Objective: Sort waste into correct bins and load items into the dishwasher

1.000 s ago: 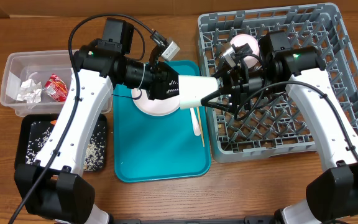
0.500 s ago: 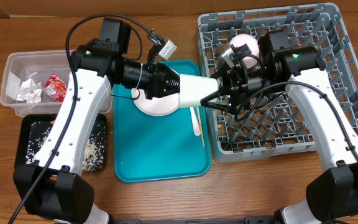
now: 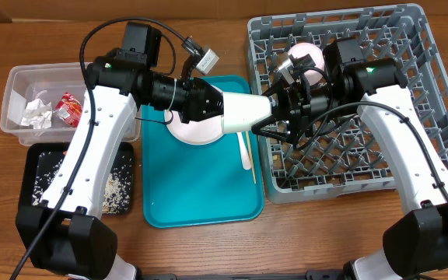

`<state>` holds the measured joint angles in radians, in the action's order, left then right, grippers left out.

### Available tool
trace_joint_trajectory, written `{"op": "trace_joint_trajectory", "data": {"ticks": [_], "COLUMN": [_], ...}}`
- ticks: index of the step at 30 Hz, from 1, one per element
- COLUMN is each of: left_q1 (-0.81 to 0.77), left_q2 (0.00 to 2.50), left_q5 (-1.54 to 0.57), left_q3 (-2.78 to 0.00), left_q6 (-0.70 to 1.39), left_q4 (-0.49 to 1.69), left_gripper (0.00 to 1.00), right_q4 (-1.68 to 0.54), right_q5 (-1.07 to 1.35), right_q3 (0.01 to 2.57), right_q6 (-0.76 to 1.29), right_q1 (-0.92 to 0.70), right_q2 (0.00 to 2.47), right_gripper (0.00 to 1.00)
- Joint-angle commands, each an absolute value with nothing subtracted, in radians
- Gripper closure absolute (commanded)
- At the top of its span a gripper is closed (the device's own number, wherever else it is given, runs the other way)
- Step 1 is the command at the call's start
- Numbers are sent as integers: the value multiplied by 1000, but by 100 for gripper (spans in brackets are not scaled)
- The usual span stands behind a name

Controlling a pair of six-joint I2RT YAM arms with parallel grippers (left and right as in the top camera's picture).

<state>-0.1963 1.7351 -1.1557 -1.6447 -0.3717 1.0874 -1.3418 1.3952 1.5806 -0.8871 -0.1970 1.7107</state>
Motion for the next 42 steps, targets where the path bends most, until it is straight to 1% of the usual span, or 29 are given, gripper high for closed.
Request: {"op": "trace_joint_trajectory", "data": {"ticks": [1,6,11,16,23,31,36,42], "left_q1": [-167,-179,-196,-201,-204,-204,-204,-204], "left_q2": [1746,1746,1746,1746,1746,1746,1746,1746], "left_q5": [-1014,-1013,-1013,-1013,-1014,-1014,-1021,-1021], "left_q3": [-1649,-1649,-1649,-1649,-1649,-1649,-1649,-1649], "left_q6": [-359,-360,-360,-362,-362,-362,-361,-361], "left_q4": [1088,1093,1092,1092,1092,1092,1086,1084], "left_gripper": [91,90,90,90,89,89,89,89], "right_q4": [-1339,-1315,-1314,-1301,-1299,-1291,-1291,-1272], "right_q5": [1514,1547,1547,1527,1512,1511,1502,1466], "right_q3": [1589,1589,1589,1589,1589,1589,1589,1589], "right_q6": [-898,-897,-897,-898,-897,-898,-894,-894], "right_q1": [-203,-203,-203,-203,-203,-203,-206,-254], "right_q2": [1685,1685,1685,1685,1685,1685,1685,1685], "right_gripper": [16,16,16,13,13,14,17,17]}}
